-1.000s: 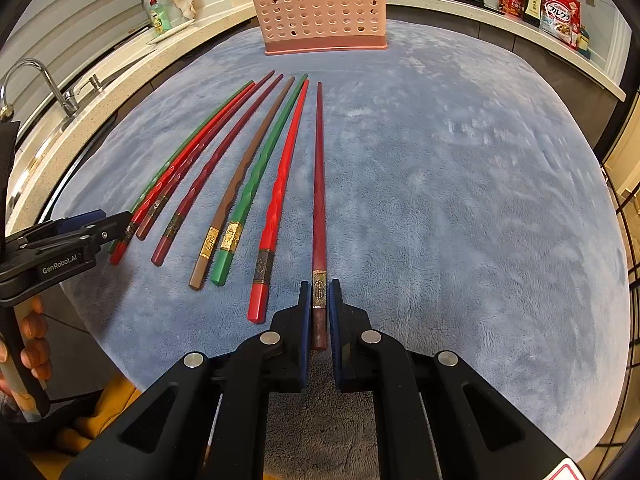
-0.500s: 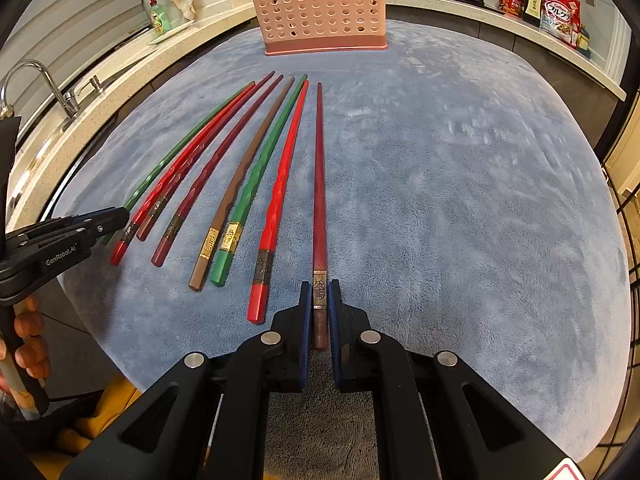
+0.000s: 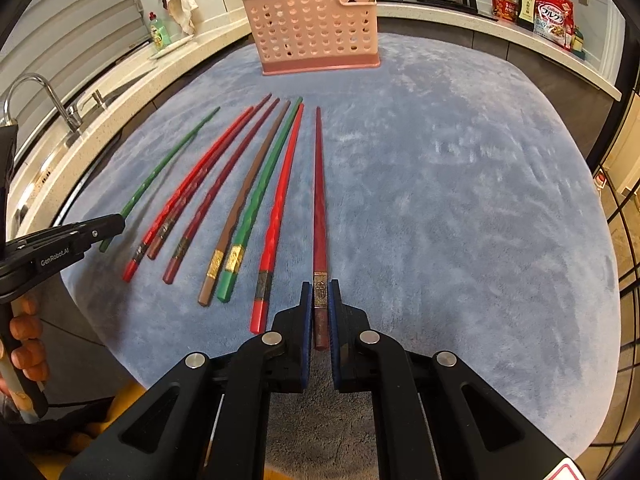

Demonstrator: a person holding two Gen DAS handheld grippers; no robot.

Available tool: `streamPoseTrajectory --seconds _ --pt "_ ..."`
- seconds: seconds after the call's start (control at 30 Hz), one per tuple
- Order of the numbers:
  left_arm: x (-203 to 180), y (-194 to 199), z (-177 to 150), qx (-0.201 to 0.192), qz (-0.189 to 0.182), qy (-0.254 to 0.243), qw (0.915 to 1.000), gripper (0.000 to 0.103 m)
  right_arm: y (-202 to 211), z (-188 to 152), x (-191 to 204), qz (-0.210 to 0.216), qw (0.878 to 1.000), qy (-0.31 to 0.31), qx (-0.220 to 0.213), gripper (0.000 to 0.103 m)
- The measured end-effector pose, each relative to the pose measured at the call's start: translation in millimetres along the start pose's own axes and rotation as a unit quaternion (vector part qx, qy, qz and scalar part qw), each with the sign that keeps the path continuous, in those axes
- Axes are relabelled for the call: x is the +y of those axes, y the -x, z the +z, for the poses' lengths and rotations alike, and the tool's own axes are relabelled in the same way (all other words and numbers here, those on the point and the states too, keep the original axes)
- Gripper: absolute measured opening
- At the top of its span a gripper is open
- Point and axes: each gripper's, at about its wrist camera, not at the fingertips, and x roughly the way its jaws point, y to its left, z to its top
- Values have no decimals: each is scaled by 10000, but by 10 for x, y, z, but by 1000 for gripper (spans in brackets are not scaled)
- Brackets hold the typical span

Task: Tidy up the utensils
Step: 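Lift and carry the green chopstick with the left tool while the right tool carries its chopstick to the basket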

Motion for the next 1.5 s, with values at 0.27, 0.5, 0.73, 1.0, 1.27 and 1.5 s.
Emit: streamPoseTrajectory --seconds 0.27,0.5,0.73,1.0,1.27,1.5 --pt "-19 254 275 -228 2 66 9997 7 324 308 -99 50 9987 -113 -488 7" --pt "-43 458 641 -551 10 85 9984 7 637 756 -180 50 9943 -100 -1056 7" --pt "-79 659 1170 -877 -66 74 9961 7 867 1336 -271 134 9866 -127 -1621 7" --pt "-186 888 1797 -1381 -142 -37 9903 7 977 1916 -364 175 9792 -210 -2010 7" --pt "-288 1117 2392 -1879 -171 -77 9820 7 1161 2464 -386 397 9679 -327 -2462 7" --pt "-429 1456 3019 -2630 -307 -61 9643 7 1352 3129 -336 508 9488 -395 -3092 7"
